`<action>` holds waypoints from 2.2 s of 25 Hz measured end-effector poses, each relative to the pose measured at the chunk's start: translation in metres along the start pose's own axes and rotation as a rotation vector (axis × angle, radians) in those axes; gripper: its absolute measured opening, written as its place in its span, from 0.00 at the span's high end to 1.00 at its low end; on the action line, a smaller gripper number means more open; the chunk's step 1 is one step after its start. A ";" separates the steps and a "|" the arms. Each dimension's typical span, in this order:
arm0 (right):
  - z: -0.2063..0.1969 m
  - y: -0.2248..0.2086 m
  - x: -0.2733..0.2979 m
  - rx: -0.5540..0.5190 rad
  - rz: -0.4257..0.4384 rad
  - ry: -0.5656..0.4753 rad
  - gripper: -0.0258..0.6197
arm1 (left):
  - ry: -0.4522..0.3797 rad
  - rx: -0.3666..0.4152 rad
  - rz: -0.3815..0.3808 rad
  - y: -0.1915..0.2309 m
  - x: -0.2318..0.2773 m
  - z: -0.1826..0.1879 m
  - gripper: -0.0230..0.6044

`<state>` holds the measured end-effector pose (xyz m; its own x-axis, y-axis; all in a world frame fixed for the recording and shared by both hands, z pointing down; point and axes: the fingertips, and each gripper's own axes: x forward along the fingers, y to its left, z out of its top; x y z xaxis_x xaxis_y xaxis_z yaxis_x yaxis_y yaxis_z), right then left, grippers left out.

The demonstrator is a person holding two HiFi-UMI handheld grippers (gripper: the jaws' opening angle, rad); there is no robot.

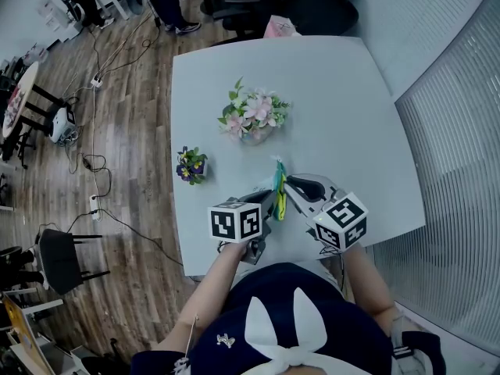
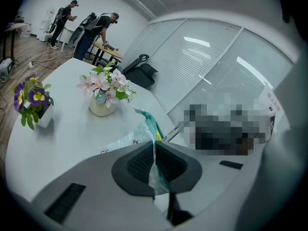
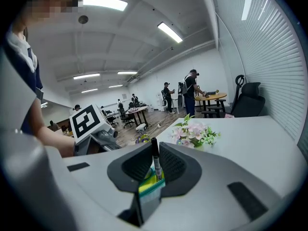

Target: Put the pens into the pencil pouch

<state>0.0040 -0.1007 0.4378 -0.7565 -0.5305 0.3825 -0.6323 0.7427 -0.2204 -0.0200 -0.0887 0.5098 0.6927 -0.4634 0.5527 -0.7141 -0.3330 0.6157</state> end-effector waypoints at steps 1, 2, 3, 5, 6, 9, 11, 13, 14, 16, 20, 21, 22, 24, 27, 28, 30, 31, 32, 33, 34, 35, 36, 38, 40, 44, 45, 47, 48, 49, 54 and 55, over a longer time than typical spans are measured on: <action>-0.003 0.000 0.001 0.001 0.000 0.009 0.88 | -0.001 -0.001 -0.001 0.000 0.000 0.000 0.91; -0.006 0.000 0.002 0.002 -0.001 0.017 0.88 | -0.001 -0.001 -0.002 0.000 0.000 0.000 0.91; -0.009 0.001 0.003 0.002 0.000 0.025 0.88 | -0.002 -0.003 -0.003 0.000 0.000 0.000 0.91; -0.015 0.001 0.006 0.002 0.000 0.041 0.88 | -0.001 -0.004 -0.002 0.001 0.000 0.000 0.91; -0.018 0.000 0.007 0.000 0.000 0.049 0.88 | -0.001 -0.004 -0.002 0.001 0.000 0.001 0.91; -0.026 0.000 0.010 -0.011 -0.006 0.076 0.88 | 0.000 -0.003 -0.004 0.000 0.000 0.001 0.91; -0.031 0.000 0.010 -0.018 -0.009 0.092 0.88 | 0.001 -0.002 -0.004 -0.001 -0.001 0.000 0.91; -0.037 -0.001 0.012 -0.028 -0.012 0.110 0.88 | 0.001 -0.001 -0.005 -0.001 0.000 -0.001 0.91; -0.039 -0.001 0.012 -0.034 -0.014 0.120 0.88 | 0.001 0.000 -0.006 -0.001 0.000 -0.001 0.91; -0.046 -0.001 0.014 -0.051 -0.018 0.141 0.88 | 0.001 0.001 -0.008 -0.001 0.001 -0.002 0.91; -0.056 -0.001 0.017 -0.093 -0.027 0.188 0.88 | 0.002 0.003 -0.009 -0.002 0.000 -0.002 0.91; -0.058 -0.001 0.017 -0.099 -0.028 0.196 0.88 | 0.004 0.004 -0.008 -0.002 0.000 -0.002 0.91; -0.059 -0.001 0.016 -0.102 -0.027 0.202 0.88 | 0.005 0.005 -0.008 -0.003 0.000 -0.003 0.91; -0.062 0.000 0.016 -0.104 -0.026 0.210 0.88 | 0.005 0.006 -0.007 -0.005 -0.001 -0.003 0.91; -0.064 0.000 0.016 -0.117 -0.028 0.218 0.87 | 0.004 0.009 -0.006 -0.005 -0.001 -0.004 0.91; -0.064 0.000 0.016 -0.121 -0.028 0.220 0.87 | 0.004 0.010 -0.005 -0.005 -0.001 -0.004 0.91; -0.064 0.001 0.016 -0.125 -0.028 0.223 0.86 | 0.005 0.009 -0.002 -0.004 -0.001 -0.004 0.91; -0.064 0.001 0.016 -0.127 -0.027 0.225 0.85 | 0.006 0.009 0.000 -0.003 -0.001 -0.005 0.91; -0.065 0.001 0.016 -0.129 -0.025 0.228 0.84 | 0.007 0.008 0.001 -0.002 -0.001 -0.005 0.91; -0.066 0.002 0.016 -0.131 -0.024 0.229 0.84 | 0.006 0.007 0.002 -0.002 -0.001 -0.006 0.91; -0.067 0.002 0.016 -0.132 -0.021 0.231 0.83 | 0.006 0.005 0.002 -0.002 -0.001 -0.006 0.91; -0.067 0.003 0.015 -0.132 -0.019 0.232 0.82 | 0.006 0.004 0.003 -0.002 -0.001 -0.007 0.91; -0.067 0.003 0.014 -0.132 -0.018 0.232 0.82 | 0.007 0.003 0.004 -0.002 -0.001 -0.007 0.91; -0.066 0.004 0.013 -0.132 -0.016 0.232 0.81 | 0.007 0.003 0.006 -0.002 -0.002 -0.007 0.91; -0.066 0.004 0.012 -0.131 -0.015 0.230 0.81 | 0.007 0.003 0.007 -0.002 -0.002 -0.007 0.91; -0.064 0.004 0.008 -0.139 -0.012 0.224 0.80 | 0.004 0.002 0.013 -0.001 -0.002 -0.007 0.91; -0.063 0.003 0.007 -0.141 -0.012 0.223 0.79 | 0.003 0.002 0.016 -0.001 -0.002 -0.006 0.91; -0.062 0.000 0.005 -0.143 -0.015 0.219 0.79 | 0.000 0.001 0.021 0.001 -0.003 -0.005 0.91; -0.062 -0.002 0.004 -0.143 -0.017 0.218 0.79 | -0.003 -0.001 0.023 0.002 -0.003 -0.005 0.91; -0.063 -0.004 0.004 -0.141 -0.019 0.218 0.78 | -0.005 -0.002 0.023 0.003 -0.003 -0.005 0.91; -0.071 -0.017 0.000 -0.125 -0.036 0.234 0.78 | -0.011 -0.008 0.027 0.004 -0.004 -0.003 0.91; -0.073 -0.020 -0.001 -0.119 -0.039 0.235 0.78 | -0.011 -0.009 0.029 0.004 -0.005 -0.003 0.91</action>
<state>0.0294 -0.0857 0.5075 -0.6634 -0.4603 0.5899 -0.6254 0.7739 -0.0995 -0.0260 -0.0857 0.5117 0.6706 -0.4820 0.5638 -0.7327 -0.3119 0.6049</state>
